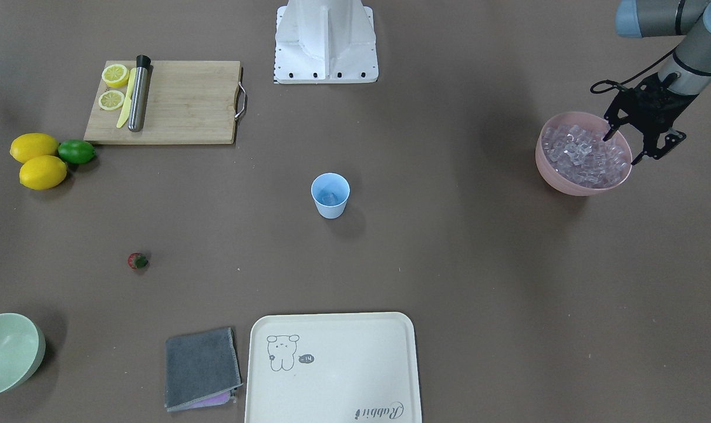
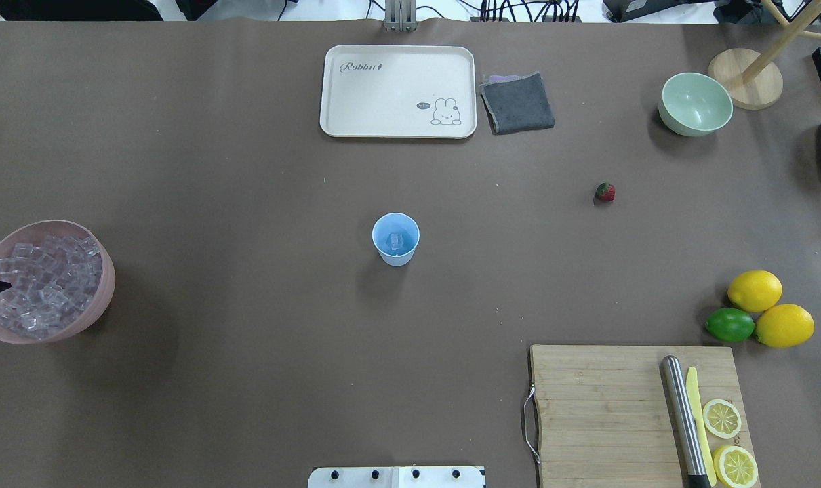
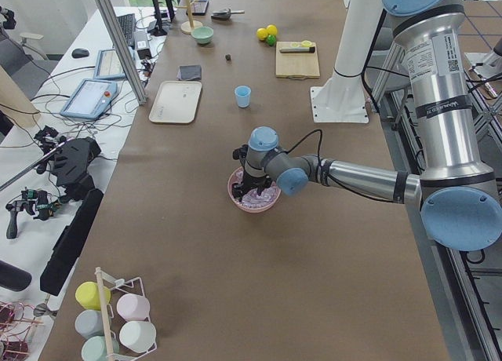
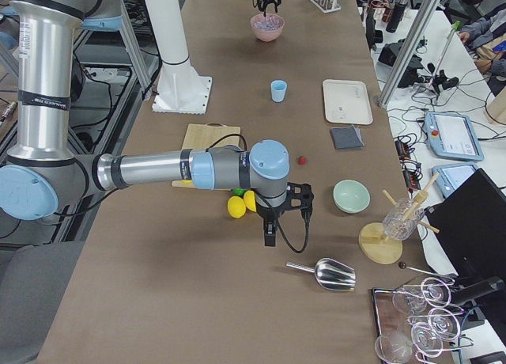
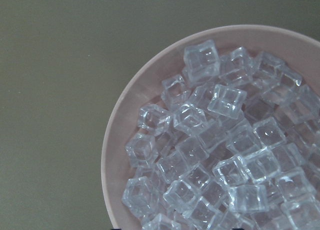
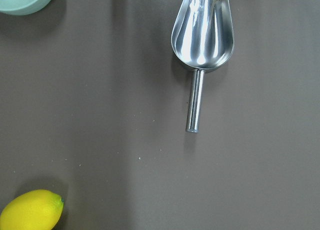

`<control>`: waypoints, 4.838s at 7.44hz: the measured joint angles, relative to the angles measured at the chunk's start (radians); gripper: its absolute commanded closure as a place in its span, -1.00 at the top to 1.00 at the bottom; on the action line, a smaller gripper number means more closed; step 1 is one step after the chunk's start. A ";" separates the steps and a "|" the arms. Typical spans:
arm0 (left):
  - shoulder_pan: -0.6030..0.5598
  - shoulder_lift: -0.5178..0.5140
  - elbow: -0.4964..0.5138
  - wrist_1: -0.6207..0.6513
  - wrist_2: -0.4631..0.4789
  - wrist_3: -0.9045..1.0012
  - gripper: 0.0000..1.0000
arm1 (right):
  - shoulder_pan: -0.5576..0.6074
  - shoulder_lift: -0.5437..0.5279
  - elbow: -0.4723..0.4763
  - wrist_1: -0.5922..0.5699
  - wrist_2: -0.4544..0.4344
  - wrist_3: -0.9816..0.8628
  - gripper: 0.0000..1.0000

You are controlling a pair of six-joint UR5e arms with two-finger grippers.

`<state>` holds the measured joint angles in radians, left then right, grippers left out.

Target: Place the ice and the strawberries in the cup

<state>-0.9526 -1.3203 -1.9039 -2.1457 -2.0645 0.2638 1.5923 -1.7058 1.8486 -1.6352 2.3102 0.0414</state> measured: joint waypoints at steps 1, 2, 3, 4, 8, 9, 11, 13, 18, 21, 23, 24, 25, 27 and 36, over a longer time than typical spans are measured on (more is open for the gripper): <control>0.008 0.000 -0.001 0.001 -0.001 -0.017 0.65 | 0.000 0.000 0.000 0.000 0.000 0.000 1.00; 0.012 -0.002 -0.003 0.001 -0.019 -0.055 0.65 | 0.000 0.000 0.000 0.000 0.000 0.000 1.00; 0.015 -0.006 -0.004 -0.002 -0.044 -0.105 0.62 | 0.000 0.000 0.000 0.000 0.000 0.000 1.00; 0.021 -0.009 -0.003 -0.003 -0.056 -0.143 0.58 | 0.000 0.000 0.000 0.000 0.000 0.000 1.00; 0.066 -0.012 0.005 -0.006 -0.057 -0.208 0.40 | 0.000 0.001 0.000 0.000 0.000 0.000 1.00; 0.073 -0.012 0.007 -0.006 -0.056 -0.216 0.30 | 0.000 0.001 0.000 0.000 0.000 0.000 1.00; 0.076 -0.011 0.015 -0.006 -0.055 -0.221 0.04 | 0.000 0.001 0.000 0.000 0.000 0.000 1.00; 0.077 -0.013 0.025 -0.007 -0.056 -0.222 0.03 | 0.000 0.002 0.000 0.000 0.000 0.000 1.00; 0.080 -0.017 0.028 -0.006 -0.056 -0.224 -0.19 | 0.000 0.000 0.000 0.000 0.000 0.000 1.00; 0.082 -0.018 0.029 -0.008 -0.057 -0.224 -1.00 | 0.000 0.001 0.000 0.000 0.000 0.000 1.00; 0.077 -0.021 0.018 -0.014 -0.076 -0.225 -1.00 | 0.000 0.001 0.000 0.000 0.000 0.000 1.00; 0.059 -0.032 0.013 -0.014 -0.112 -0.225 -1.00 | 0.000 0.001 0.000 0.000 0.000 0.000 1.00; 0.019 -0.060 0.015 -0.010 -0.163 -0.234 -1.00 | 0.000 0.001 0.000 0.000 0.001 0.000 1.00; -0.053 -0.143 0.016 -0.013 -0.250 -0.396 -1.00 | 0.000 0.001 0.000 0.000 0.001 0.000 1.00; 0.407 -0.734 0.130 -0.031 0.347 -1.913 -1.00 | 0.000 0.002 0.001 0.000 0.003 0.000 1.00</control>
<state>-0.5458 -2.0544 -1.7735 -2.1772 -1.7180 -1.6494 1.5923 -1.7042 1.8498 -1.6351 2.3130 0.0414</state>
